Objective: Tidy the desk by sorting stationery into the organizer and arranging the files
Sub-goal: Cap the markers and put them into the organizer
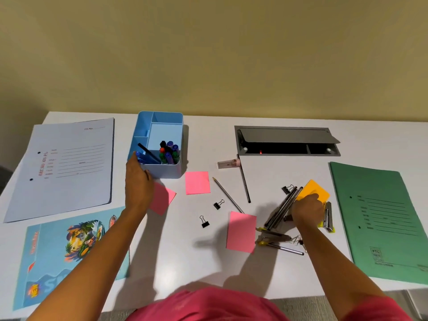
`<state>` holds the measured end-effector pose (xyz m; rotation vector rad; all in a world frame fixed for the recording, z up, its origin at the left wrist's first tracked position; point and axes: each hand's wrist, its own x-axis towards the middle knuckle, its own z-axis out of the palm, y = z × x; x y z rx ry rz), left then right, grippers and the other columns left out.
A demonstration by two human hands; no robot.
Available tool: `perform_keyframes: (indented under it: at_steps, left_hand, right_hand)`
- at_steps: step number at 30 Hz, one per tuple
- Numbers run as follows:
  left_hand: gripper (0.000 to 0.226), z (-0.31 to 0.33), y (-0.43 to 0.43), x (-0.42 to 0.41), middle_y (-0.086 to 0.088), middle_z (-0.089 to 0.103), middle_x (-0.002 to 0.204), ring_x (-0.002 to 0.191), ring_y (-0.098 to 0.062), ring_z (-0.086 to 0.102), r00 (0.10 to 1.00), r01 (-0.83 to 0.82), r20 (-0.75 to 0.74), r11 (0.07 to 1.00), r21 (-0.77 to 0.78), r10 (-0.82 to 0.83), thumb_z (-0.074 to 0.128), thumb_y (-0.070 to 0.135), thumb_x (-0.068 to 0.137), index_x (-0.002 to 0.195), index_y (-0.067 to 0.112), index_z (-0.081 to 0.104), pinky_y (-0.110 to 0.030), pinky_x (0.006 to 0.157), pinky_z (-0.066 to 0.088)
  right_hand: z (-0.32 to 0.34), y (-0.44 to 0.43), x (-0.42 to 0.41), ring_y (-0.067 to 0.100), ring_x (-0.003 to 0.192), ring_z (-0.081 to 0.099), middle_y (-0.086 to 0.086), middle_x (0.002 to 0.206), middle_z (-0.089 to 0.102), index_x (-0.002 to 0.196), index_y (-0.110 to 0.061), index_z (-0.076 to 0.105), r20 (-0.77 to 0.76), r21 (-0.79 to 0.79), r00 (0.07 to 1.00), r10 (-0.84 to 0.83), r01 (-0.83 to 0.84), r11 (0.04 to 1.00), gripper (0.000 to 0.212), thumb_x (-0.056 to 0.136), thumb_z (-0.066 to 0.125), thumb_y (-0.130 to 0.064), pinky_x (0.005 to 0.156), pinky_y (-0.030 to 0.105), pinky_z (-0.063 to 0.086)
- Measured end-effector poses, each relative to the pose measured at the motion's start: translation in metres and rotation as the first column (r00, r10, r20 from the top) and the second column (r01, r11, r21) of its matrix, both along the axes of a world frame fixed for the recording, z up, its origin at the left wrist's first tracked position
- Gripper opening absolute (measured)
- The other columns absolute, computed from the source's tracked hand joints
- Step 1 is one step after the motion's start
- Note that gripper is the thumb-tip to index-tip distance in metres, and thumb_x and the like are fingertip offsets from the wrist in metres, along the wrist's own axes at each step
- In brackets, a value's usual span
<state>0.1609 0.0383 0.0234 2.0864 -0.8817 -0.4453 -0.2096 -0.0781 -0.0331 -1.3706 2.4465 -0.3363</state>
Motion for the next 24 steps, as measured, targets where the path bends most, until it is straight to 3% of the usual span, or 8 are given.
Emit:
perform_keyframes:
  at_steps: [4,8,12,16,19,21,24]
  left_hand:
    - [0.059,0.007,0.001,0.0,-0.017,0.034,0.149,0.135,-0.03,0.037,1.0,0.004,-0.005,0.999,0.032,-0.004,0.044,-0.004,0.094,0.147,0.005,0.022,-0.034,0.106,0.035]
    - [0.061,0.008,0.003,0.004,-0.017,0.033,0.15,0.136,-0.031,0.036,1.0,0.021,-0.008,0.999,0.049,-0.021,0.045,-0.007,0.092,0.147,0.004,0.023,-0.034,0.108,0.033]
    - [0.063,0.005,0.004,0.008,-0.017,0.032,0.151,0.137,-0.031,0.034,0.999,0.032,-0.014,0.998,0.054,-0.032,0.046,-0.008,0.091,0.148,0.004,0.022,-0.035,0.109,0.031]
    - [0.062,0.007,0.004,0.007,-0.018,0.034,0.15,0.137,-0.032,0.035,0.999,0.029,-0.021,0.999,0.037,-0.028,0.046,-0.008,0.091,0.147,0.003,0.023,-0.035,0.109,0.031]
    - [0.06,0.007,0.005,0.007,-0.018,0.035,0.149,0.136,-0.031,0.037,0.999,0.037,-0.027,0.999,0.019,-0.037,0.045,-0.009,0.091,0.146,0.003,0.024,-0.033,0.108,0.032]
    - [0.06,0.003,0.005,0.011,-0.017,0.035,0.149,0.135,-0.031,0.037,0.999,0.04,-0.031,0.999,0.016,-0.039,0.043,-0.01,0.092,0.147,0.004,0.025,-0.034,0.108,0.033]
    - [0.061,-0.003,0.006,0.018,-0.016,0.036,0.149,0.134,-0.033,0.039,0.997,0.051,-0.053,0.999,0.016,-0.05,0.043,-0.009,0.092,0.148,0.007,0.025,-0.039,0.107,0.037]
  right_hand:
    - [0.001,-0.003,-0.003,0.047,0.108,0.055,0.03,0.114,0.058,0.112,0.01,0.05,0.02,0.024,1.0,-0.016,0.015,1.0,0.034,0.083,0.058,-0.005,0.088,0.049,0.047]
    - [0.005,-0.008,-0.006,0.043,0.094,0.062,0.027,0.101,0.065,0.096,0.008,0.062,0.09,0.052,0.994,-0.064,0.059,0.997,0.027,0.076,0.064,-0.011,0.081,0.047,0.054]
    - [0.017,-0.008,0.01,0.043,0.099,0.061,0.03,0.104,0.064,0.1,0.01,0.063,0.137,-0.033,0.983,-0.124,0.13,0.991,0.028,0.082,0.063,-0.012,0.08,0.043,0.05]
    - [0.025,-0.001,0.041,0.038,0.088,0.063,0.025,0.093,0.068,0.096,0.007,0.066,0.182,-0.244,0.98,0.085,-0.038,0.969,0.021,0.081,0.065,-0.008,0.074,0.036,0.048]
    - [0.037,0.008,0.079,0.027,0.079,0.061,0.015,0.089,0.067,0.092,0.0,0.065,0.273,-0.436,0.922,0.276,-0.137,0.889,0.013,0.08,0.062,-0.004,0.066,0.024,0.036]
    - [0.05,0.014,0.11,0.019,0.073,0.059,0.011,0.087,0.065,0.09,-0.005,0.064,0.298,-0.531,0.86,0.415,-0.212,0.82,0.008,0.083,0.06,-0.003,0.063,0.019,0.04]
    - [0.069,0.021,0.157,0.014,0.071,0.062,0.01,0.088,0.065,0.092,-0.013,0.062,0.398,-0.628,0.697,0.597,-0.267,0.731,0.005,0.09,0.058,-0.011,0.062,0.01,0.047]
